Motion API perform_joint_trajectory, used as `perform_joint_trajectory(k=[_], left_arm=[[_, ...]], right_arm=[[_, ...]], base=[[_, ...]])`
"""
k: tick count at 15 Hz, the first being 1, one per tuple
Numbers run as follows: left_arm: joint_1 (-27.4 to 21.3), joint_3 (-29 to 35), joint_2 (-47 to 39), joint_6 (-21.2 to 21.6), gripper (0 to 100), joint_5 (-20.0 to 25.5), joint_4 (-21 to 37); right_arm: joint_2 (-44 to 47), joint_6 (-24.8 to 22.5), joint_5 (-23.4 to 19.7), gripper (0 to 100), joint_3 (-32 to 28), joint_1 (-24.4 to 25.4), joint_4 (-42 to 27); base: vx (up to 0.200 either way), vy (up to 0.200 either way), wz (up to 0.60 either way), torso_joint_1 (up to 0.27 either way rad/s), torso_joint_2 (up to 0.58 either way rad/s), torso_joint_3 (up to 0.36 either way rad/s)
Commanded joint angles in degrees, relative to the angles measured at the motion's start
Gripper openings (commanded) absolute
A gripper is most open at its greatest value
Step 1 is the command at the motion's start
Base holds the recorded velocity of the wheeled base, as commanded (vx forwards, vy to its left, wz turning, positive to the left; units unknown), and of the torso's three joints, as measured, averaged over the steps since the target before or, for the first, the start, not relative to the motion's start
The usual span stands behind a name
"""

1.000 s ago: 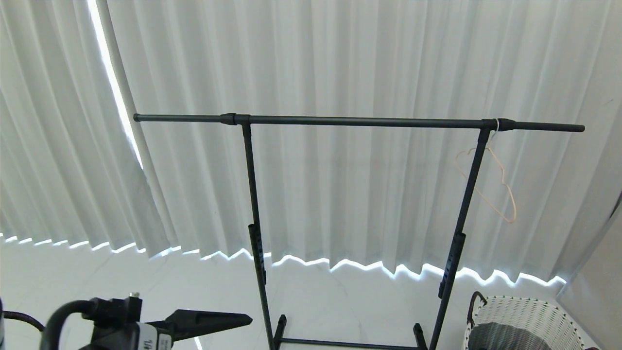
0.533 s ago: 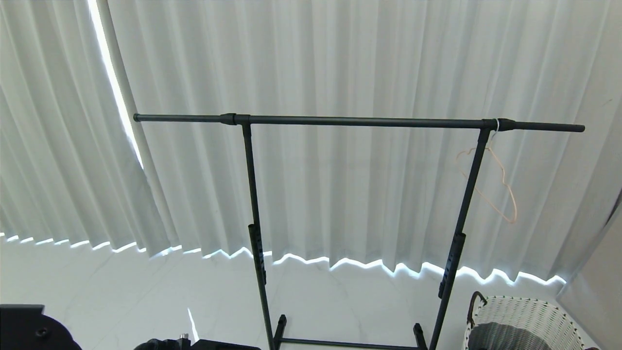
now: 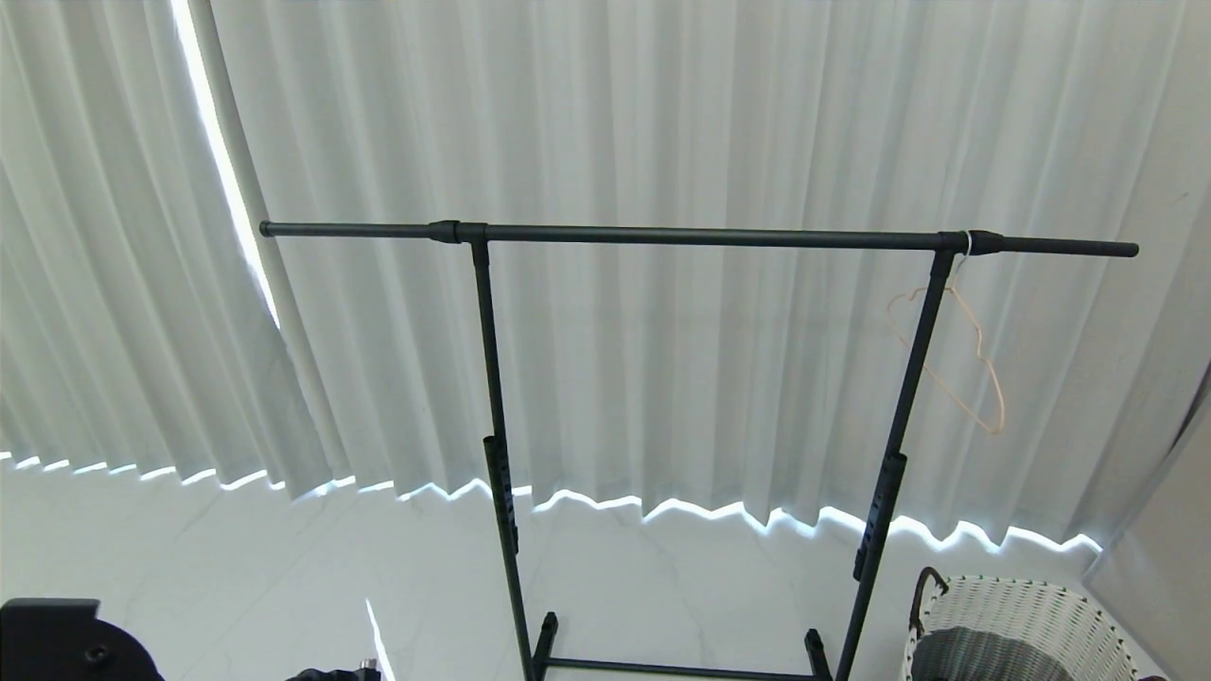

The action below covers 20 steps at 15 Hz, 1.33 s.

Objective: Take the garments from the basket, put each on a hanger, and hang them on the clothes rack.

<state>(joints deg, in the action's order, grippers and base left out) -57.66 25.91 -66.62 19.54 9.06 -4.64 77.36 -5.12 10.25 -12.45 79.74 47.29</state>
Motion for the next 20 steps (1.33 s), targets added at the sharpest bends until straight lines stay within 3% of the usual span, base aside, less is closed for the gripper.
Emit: perform_joint_trajectory(k=[1,2,7,8,11,14,15,17,19,20], left_arm=[[0.0,0.0,-0.1,0.1,0,0.0,0.0],[0.0,-0.1,0.0,0.1,0,-0.1,0.0],[1.3,-2.9,1.3,0.1,0,-2.3,0.0],[4.5,-3.9,2.7,0.0,0,-4.6,0.0],[16.0,-5.3,8.0,0.1,0,-5.0,0.0],[20.8,-3.4,11.7,-0.3,0,-5.2,0.0],[22.9,-0.5,11.3,-1.4,0,-5.3,0.0],[25.0,5.5,9.6,-7.4,0,-5.7,0.0],[25.0,7.4,8.7,-7.7,0,-6.8,0.0],[24.9,7.5,8.7,-7.6,0,-6.7,0.0]], right_arm=[[0.1,-0.1,-0.1,0,0.2,0.2,0.0],[-0.1,-0.1,-0.1,100,0.3,0.3,0.0],[-0.7,-0.9,0.3,100,0.6,0.2,0.0],[-0.6,-0.9,0.3,100,1.0,0.1,0.0],[0.1,-0.9,0.2,100,2.3,0.1,0.0],[2.6,0.4,0.0,100,0.9,-0.2,0.0],[4.1,3.2,0.0,100,-0.8,-0.2,0.0],[8.2,13.7,0.1,100,-7.9,-0.1,0.0],[13.2,23.3,1.1,100,-14.5,-1.4,-0.1],[16.0,24.5,1.8,100,-16.7,-3.8,-0.1]], base=[[0.000,0.000,0.00,0.000,0.00,0.000],[0.000,0.000,0.00,0.000,0.00,0.000],[0.000,0.000,0.00,0.000,0.00,0.000],[0.000,0.000,0.00,0.000,0.00,0.000],[0.000,0.000,0.00,0.000,0.00,0.000],[0.000,0.000,0.00,0.000,0.00,0.000],[0.000,0.000,0.00,0.000,0.00,0.000],[0.000,0.000,0.00,0.000,0.00,0.000],[0.000,0.000,0.00,0.000,0.00,0.000],[0.000,0.000,0.00,0.000,0.00,0.000]])
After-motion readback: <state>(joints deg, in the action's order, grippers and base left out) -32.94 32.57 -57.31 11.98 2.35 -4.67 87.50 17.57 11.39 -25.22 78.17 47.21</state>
